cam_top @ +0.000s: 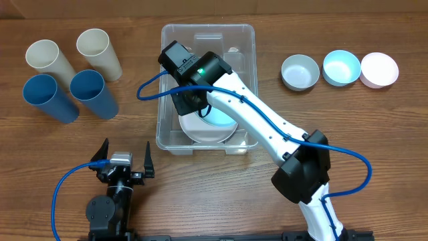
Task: Pack container
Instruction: 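Carry the light-blue plate into the bin and lay it on the white plate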
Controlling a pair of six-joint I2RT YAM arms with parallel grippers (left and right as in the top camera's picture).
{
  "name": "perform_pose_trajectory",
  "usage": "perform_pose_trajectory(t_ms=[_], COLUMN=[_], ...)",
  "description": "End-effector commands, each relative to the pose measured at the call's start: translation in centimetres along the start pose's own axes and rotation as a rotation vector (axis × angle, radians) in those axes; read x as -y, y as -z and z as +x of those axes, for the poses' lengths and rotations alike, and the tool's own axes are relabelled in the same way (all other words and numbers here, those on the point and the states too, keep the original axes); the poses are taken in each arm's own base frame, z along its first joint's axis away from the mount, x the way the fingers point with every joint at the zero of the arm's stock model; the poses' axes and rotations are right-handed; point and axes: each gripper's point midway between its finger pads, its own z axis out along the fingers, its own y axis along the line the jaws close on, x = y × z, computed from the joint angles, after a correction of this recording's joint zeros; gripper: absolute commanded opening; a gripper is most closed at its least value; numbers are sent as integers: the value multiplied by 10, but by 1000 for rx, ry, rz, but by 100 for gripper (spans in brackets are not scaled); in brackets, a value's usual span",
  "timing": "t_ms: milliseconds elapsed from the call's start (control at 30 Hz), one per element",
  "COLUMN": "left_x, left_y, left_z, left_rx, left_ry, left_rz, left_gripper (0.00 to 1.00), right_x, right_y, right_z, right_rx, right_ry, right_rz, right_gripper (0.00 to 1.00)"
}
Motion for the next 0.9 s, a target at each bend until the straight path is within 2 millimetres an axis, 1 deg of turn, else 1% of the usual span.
perform_pose_trajectory(t_ms=[0,33,67,133,167,200,333,467,500,567,600,633,767,800,867], left_x=[0,0,0,0,0,0,0,0,0,0,0,0,0,0,0], left_y=[0,0,0,0,0,0,0,0,0,0,0,0,0,0,0], left_z=[0,0,0,0,0,0,0,0,0,0,0,0,0,0,0], left_rx=[4,4,4,4,4,4,4,4,4,4,4,4,4,4,4], left_ry=[-1,-1,-1,-1,-1,-1,-1,-1,-1,-1,-1,-1,-1,-1,-1], left_rz=[5,5,5,5,5,5,5,5,5,5,5,5,5,5,5], left_gripper=[100,100,100,100,100,100,100,100,100,100,100,100,100,100,100], right_x=[-5,-6,-6,-7,-7,-8,-19,-17,-13,10,20,34,61,71,84], right_y=[-18,-25,-28,-29,-29,-29,-27,-27,-27,-27,-27,-25,-30,-34,-41], right_z=[-2,0,1,1,1,2,6,6,4,-6,-11,-18,-33,-36,-36], right_rx=[-21,-36,-44,-45,-45,-50,-71,-70,-59,-8,12,39,65,64,58], right_ry=[4,4,3,5,9,17,34,34,35,51,61,56,39,23,4], right_rz=[-15,-16,-17,-16,-17,-27,-89,-81,-53,72,117,178,209,212,221], right_gripper=[4,5,12,29,34,38,40,40,40,45,45,46,46,45,46])
